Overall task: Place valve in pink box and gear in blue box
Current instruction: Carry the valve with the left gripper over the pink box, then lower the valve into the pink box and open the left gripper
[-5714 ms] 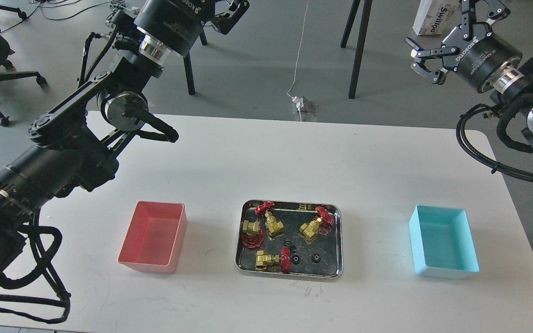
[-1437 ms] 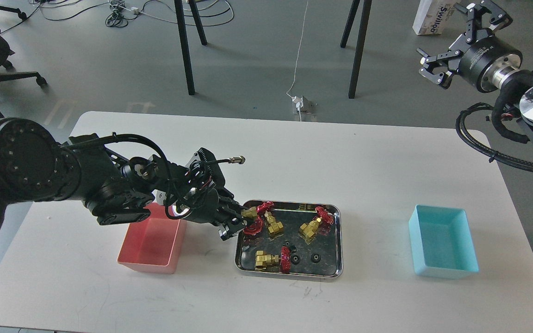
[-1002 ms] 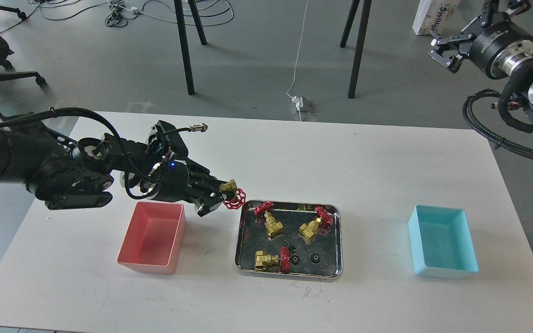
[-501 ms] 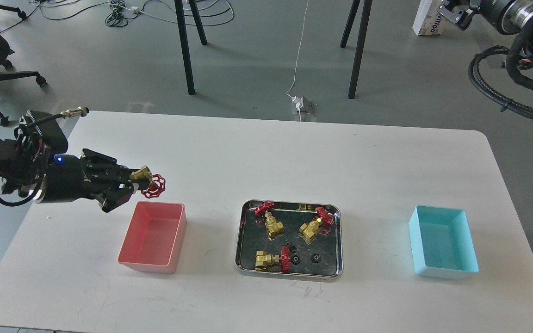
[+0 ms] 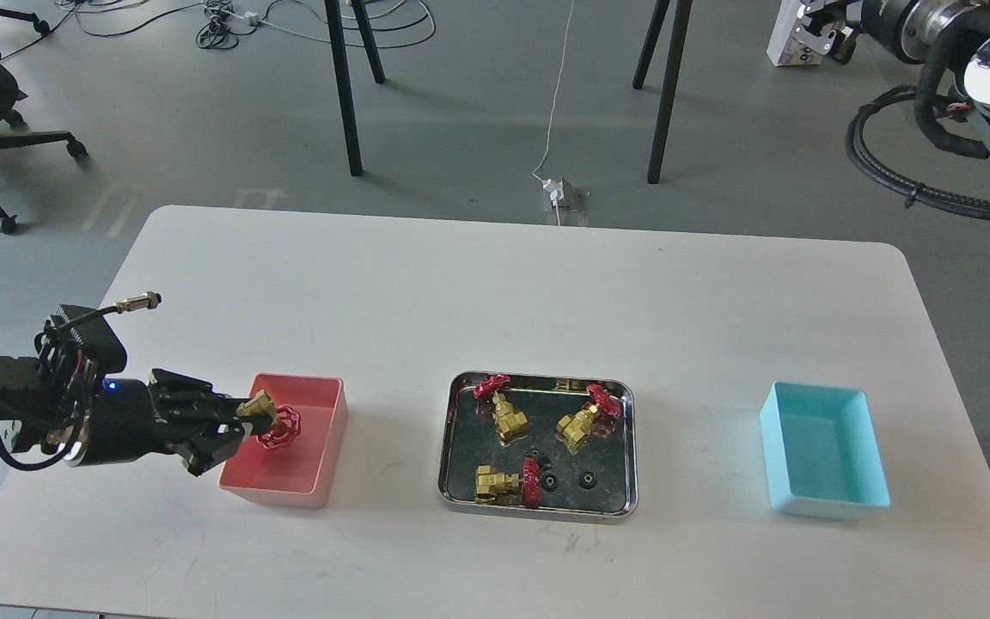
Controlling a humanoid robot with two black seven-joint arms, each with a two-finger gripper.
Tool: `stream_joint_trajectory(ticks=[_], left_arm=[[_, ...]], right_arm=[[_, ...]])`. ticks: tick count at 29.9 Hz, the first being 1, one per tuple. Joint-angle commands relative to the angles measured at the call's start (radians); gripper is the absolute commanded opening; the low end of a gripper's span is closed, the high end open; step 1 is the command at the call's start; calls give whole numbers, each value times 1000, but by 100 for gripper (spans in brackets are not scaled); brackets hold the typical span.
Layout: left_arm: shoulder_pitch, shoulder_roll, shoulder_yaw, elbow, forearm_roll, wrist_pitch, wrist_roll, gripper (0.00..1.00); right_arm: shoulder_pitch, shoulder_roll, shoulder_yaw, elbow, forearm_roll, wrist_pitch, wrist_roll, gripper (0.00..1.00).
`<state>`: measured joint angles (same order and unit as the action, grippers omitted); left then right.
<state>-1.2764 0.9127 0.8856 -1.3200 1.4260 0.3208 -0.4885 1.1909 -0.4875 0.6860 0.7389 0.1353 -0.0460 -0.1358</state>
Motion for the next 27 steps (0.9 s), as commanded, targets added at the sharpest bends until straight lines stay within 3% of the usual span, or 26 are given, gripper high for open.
stream_joint_trajectory(ticks=[1,22,27], left_arm=[[23,-35,-13,24,-1,0,0,13],[89,-152,-30,186,-4,-8,0,14],[89,-160,-30,196,-4,-8,0,19]], right_arm=[[-5,-6,3,4,1,1,-1,99],[-56,-8,17,25,1,9,1,99],[-65,-8,17,25,1,11,1,99]])
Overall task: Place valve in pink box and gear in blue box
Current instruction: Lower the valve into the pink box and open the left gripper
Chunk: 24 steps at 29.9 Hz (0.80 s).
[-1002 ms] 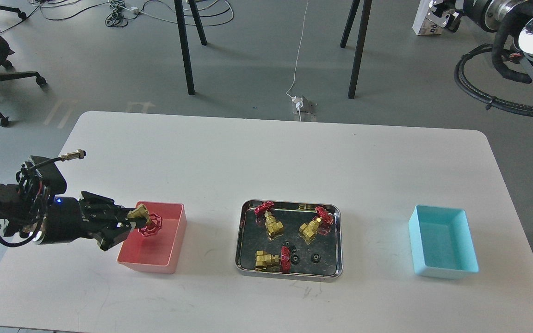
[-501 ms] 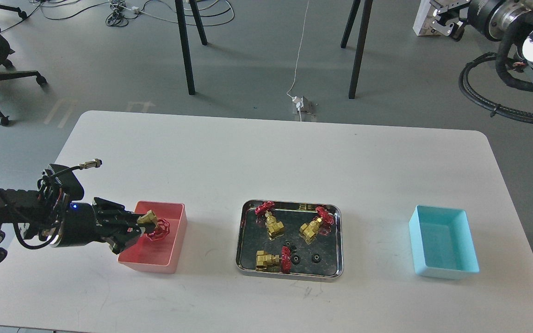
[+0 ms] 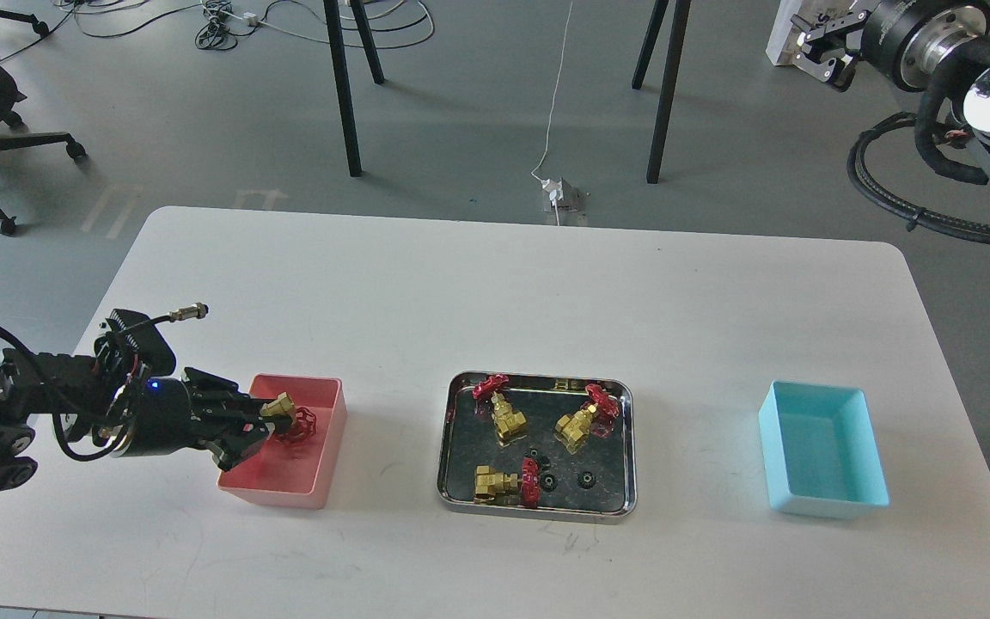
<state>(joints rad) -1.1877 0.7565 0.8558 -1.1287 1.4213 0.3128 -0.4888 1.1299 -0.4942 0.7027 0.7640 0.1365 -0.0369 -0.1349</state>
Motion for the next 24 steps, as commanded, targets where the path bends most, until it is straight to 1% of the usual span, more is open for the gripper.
stream_joint_trajectory(ticks=[1,7,17,24], left_arm=[[0,-5,0,4,1,0,0,20],[0,-5,0,4,-1,0,0,26],[4,-3,0,3,1,0,0,32],[14,-3,-1,3,1,2,0,38]], right_arm=[[-6,0,0,0,0,2,0,99],[-19,-1,4,0,0,3,0,99],[-27,-1,6,1,0,3,0,99],[-30,0,6,1,0,3,1,99]])
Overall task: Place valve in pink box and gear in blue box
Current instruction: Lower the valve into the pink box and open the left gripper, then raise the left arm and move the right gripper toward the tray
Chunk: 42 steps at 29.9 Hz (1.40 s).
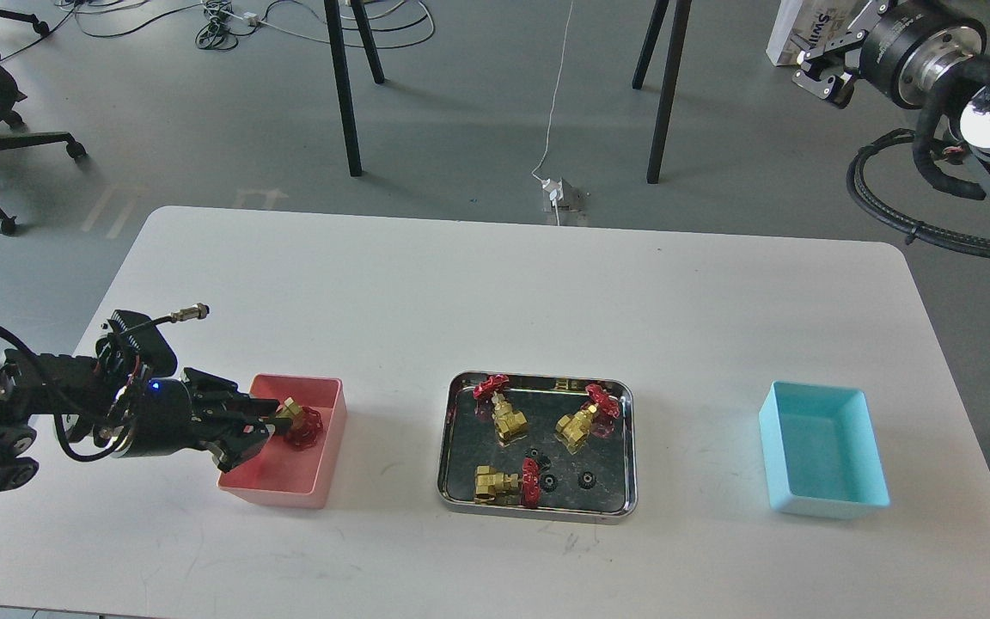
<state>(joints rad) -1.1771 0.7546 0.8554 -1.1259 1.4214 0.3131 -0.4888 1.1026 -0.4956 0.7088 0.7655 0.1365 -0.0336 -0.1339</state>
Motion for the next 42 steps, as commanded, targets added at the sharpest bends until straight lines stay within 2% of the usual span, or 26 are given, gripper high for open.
stream_joint_trajectory(ticks=[1,5,7,11,13,15,17,20,22,24,25,29,31,32,37,40,41,42], left_arm=[[2,-1,-1,-2,1,1,0,40],[1,5,-27,-6,-1,4,0,44],[-3,23,-64,-17,-2,1,0,51],[-9,97,-186,-34,-13,-12,0,60],[-15,124,-275,-44,-18,-60,0,62],[-16,155,-401,-70,-44,-176,0,63],[-3,183,-543,-110,-122,-328,0,66],[39,172,-734,-173,-365,-559,0,71],[57,138,-838,-186,-534,-665,0,73],[68,73,-951,-186,-713,-759,0,75],[82,45,-996,-186,-792,-779,0,75],[128,-67,-1154,-183,-1123,-792,0,78],[163,-112,-1205,-184,-1220,-793,0,80],[187,-141,-1231,-184,-1246,-792,0,80],[281,-294,-1302,-175,-1247,-758,0,82],[292,-385,-1294,-160,-1243,-692,0,85],[297,-405,-1291,-153,-1242,-674,0,85],[306,-423,-1290,-153,-1239,-660,0,87]], right_arm=[[-6,2,1,0,0,0,0,99],[-9,0,1,0,0,0,-1,99],[-13,0,1,0,0,0,0,99],[-24,0,20,0,0,3,8,99],[-38,2,41,1,0,27,8,99],[-46,0,46,1,0,81,5,99],[-47,-7,32,0,-15,168,-9,99],[-30,-73,-46,12,-21,314,-74,99],[-15,-101,-125,73,-38,356,-104,100],[29,-132,-227,156,-151,373,-108,100],[51,-147,-274,187,-222,376,-108,100],[118,-159,-461,342,-666,460,-107,100],[131,-162,-509,435,-832,522,-107,100],[132,-162,-535,490,-891,522,-107,100],[235,-152,-783,711,-1054,522,-119,99],[321,-97,-972,785,-1092,522,-130,98],[338,-69,-1009,788,-1112,522,-144,96],[345,-43,-1037,788,-1143,522,-167,86]])
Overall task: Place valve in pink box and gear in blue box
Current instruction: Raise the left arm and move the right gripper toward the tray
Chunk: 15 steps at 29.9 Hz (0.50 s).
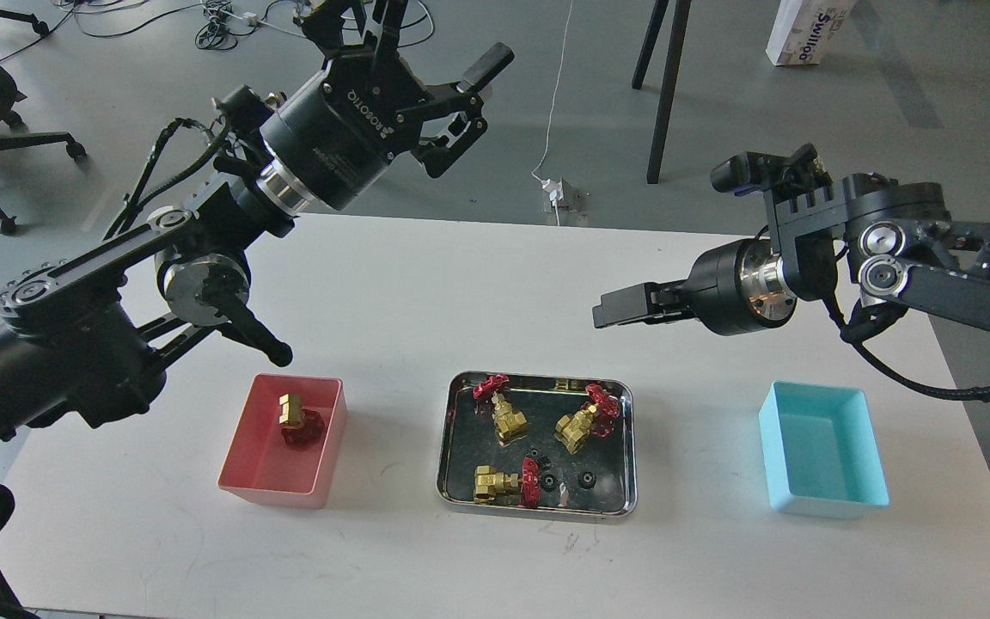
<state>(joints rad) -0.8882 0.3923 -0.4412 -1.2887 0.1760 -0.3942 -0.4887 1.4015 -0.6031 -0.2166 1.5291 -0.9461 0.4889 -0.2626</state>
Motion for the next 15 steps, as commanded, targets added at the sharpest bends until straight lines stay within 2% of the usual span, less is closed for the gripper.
stream_joint_trajectory(ticks=[1,2,3,6,7,15], left_arm=[[28,-72,7,8,14,49,0,88],[41,-81,4,5,31,49,0,89],[54,-85,-4,3,46,48,0,89],[75,-92,-7,3,65,49,0,89],[75,-92,-5,5,68,49,0,89],[83,-92,-4,9,94,49,0,89]], right_arm=[[45,81,-122,22,-87,0,-56,73],[39,100,-130,17,-115,0,-75,65],[30,118,-135,5,-132,0,-87,61],[-31,186,-138,-38,-149,0,-92,43],[-48,206,-138,-55,-149,0,-93,41],[-117,324,-138,-162,-148,0,-92,41]])
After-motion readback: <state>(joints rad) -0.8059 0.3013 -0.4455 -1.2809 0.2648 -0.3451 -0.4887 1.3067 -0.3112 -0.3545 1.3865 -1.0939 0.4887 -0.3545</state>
